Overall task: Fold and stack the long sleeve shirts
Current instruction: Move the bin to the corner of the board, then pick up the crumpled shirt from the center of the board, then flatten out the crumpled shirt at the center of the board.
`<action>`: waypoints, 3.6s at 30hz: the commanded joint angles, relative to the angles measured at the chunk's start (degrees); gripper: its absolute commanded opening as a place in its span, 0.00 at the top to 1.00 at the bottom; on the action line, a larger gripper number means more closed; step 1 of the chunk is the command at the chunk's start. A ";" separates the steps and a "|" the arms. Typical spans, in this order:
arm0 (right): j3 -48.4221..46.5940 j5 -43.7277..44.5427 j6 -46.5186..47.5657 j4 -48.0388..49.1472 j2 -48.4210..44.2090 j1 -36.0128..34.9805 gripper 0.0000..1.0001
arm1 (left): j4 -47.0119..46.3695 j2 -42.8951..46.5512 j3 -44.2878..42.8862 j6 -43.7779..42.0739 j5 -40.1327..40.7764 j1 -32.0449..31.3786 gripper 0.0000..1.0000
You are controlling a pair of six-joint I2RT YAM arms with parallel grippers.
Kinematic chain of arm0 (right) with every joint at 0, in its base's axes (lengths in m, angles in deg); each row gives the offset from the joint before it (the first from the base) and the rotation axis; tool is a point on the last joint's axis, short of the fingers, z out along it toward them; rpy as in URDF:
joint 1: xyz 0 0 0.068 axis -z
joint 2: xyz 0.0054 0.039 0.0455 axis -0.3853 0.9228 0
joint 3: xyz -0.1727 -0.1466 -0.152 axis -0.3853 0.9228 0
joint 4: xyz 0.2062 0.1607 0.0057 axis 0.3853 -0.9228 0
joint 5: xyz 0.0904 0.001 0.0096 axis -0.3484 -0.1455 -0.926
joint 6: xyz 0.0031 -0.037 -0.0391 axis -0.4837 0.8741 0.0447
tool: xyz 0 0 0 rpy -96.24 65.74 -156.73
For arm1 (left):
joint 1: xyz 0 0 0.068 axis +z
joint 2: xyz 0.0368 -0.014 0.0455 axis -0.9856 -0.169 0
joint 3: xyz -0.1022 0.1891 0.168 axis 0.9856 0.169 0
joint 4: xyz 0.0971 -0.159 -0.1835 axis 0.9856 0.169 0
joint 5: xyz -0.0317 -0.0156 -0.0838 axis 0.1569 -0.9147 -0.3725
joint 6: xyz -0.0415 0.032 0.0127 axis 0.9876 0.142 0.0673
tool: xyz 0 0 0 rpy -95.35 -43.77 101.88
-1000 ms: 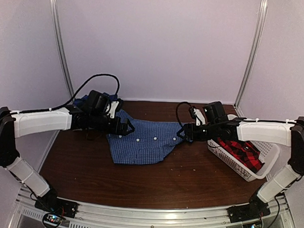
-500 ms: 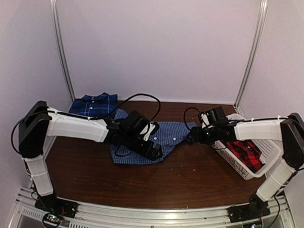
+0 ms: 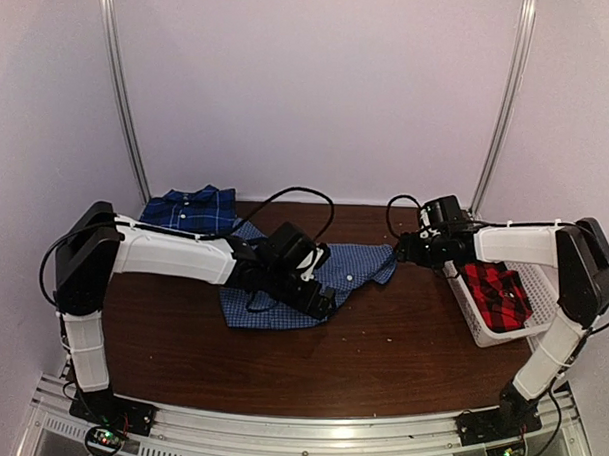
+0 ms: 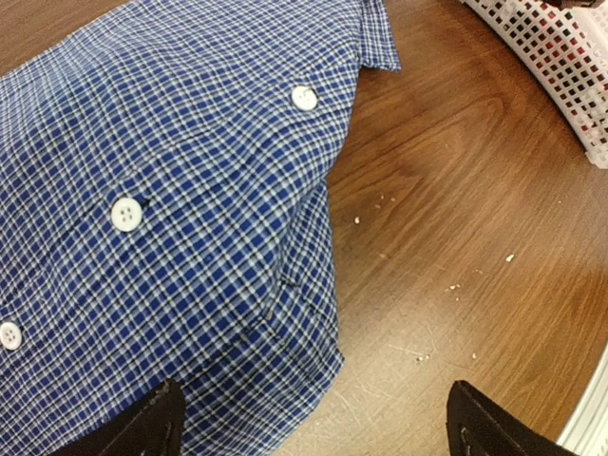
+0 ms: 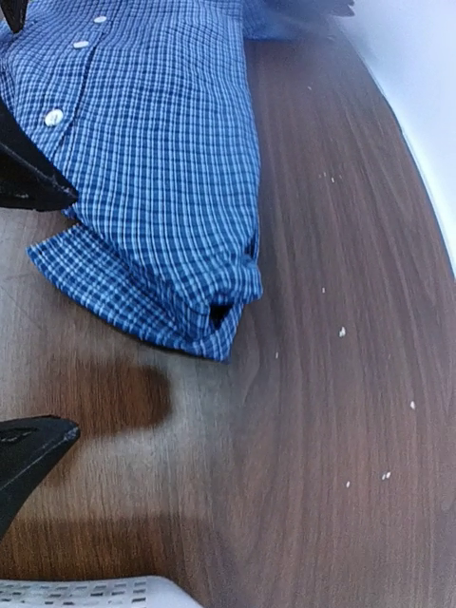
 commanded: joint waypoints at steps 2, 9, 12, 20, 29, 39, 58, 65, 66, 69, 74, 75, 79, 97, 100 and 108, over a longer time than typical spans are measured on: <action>-2.56 1.42 2.09 -1.35 2.52 -4.07 0.24 | 3.05 -3.54 -4.05 0.31 6.00 -2.39 0.02; -4.22 3.50 1.95 0.84 7.68 -4.49 0.18 | 11.73 -10.30 -10.17 2.93 14.29 -4.71 0.02; -6.67 5.08 2.99 1.57 10.10 -4.38 0.15 | 14.13 -12.58 -11.69 4.31 17.45 -5.42 0.02; -9.96 4.83 7.86 6.60 12.78 -3.03 0.09 | 17.70 -15.05 -12.89 6.98 23.39 -5.51 0.20; -14.53 -4.20 14.22 4.20 18.94 -2.86 0.23 | 19.51 -13.36 -13.99 6.36 27.59 -5.45 0.81; -7.67 -15.17 10.68 2.21 10.14 -3.39 0.94 | 21.00 -5.07 -15.60 4.02 29.88 -5.40 1.00; -12.48 -33.52 -4.29 1.49 -28.81 -3.63 1.00 | 10.56 25.81 -21.10 -21.69 3.00 -13.42 1.00; -18.78 -33.65 -10.51 7.12 -34.78 -3.61 1.00 | 2.88 33.42 -14.17 -20.03 1.23 -9.82 1.00; -19.63 -33.28 -11.19 7.27 -34.43 -3.61 1.00 | 1.46 33.64 -12.72 -18.68 -1.77 -7.24 1.00; -21.44 -30.16 -11.82 5.37 -31.51 -3.62 1.00 | -5.68 32.97 -5.76 -11.62 -14.68 6.01 1.00; -24.80 -18.85 -9.77 -1.90 -19.20 -3.66 1.00 | -18.56 20.19 1.53 1.37 -33.37 21.52 1.00; -25.73 -16.74 -8.73 -3.06 -15.33 -3.66 1.00 | -18.60 16.25 0.39 2.48 -34.65 23.02 0.98; -30.76 -12.89 -5.04 -5.23 0.09 -2.83 0.97 | -10.75 5.01 -6.50 3.57 -31.69 26.11 0.65; -16.63 -5.35 2.25 -9.98 -0.67 -7.61 0.32 | 1.87 12.70 7.80 1.56 -11.76 19.28 0.36; -9.93 -6.01 1.25 -7.60 -3.95 -10.21 0.33 | 3.12 12.81 9.11 2.74 -8.64 15.70 0.36; -3.79 -3.34 1.35 -6.57 -6.14 -20.23 0.42 | 8.34 10.59 10.41 7.44 -1.67 10.39 0.36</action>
